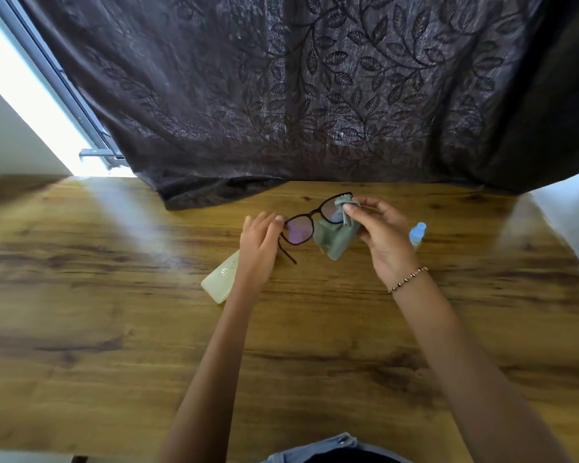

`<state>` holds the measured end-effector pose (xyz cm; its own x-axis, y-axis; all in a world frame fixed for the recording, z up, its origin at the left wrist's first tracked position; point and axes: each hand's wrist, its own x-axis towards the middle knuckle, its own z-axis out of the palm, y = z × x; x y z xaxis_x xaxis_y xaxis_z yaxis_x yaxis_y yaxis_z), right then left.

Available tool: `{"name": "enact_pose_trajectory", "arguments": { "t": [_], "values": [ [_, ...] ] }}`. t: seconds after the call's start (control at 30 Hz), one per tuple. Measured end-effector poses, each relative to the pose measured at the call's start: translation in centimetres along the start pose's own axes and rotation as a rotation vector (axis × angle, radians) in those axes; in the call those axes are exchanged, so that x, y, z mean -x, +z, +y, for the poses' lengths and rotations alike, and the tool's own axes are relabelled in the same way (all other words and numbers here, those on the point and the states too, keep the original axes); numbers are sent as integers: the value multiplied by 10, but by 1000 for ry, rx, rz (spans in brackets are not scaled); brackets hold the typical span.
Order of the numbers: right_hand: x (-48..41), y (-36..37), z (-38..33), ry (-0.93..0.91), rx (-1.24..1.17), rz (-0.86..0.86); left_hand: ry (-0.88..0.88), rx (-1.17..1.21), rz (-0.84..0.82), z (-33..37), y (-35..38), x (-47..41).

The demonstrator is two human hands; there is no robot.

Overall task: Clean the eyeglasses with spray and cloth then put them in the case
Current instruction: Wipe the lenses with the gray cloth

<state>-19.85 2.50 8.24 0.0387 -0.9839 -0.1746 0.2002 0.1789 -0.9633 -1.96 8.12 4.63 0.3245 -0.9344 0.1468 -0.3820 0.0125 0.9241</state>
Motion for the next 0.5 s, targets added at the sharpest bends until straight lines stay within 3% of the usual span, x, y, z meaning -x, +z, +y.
{"name": "enact_pose_trajectory", "arguments": {
  "t": [0.1, 0.27, 0.37, 0.5],
  "values": [
    [3, 5, 3, 16, -42, -18, 93, -161, -45, 17, -3, -12],
    [9, 10, 8, -92, -33, -3, 174, -250, -272, 36, -4, -28],
    [10, 7, 6, -280, 117, 48, 163, -205, -325, 40, -3, -28],
    [12, 4, 4, -682, 561, 130, 214, -205, -297, 45, 0, -27]
  ]
}}
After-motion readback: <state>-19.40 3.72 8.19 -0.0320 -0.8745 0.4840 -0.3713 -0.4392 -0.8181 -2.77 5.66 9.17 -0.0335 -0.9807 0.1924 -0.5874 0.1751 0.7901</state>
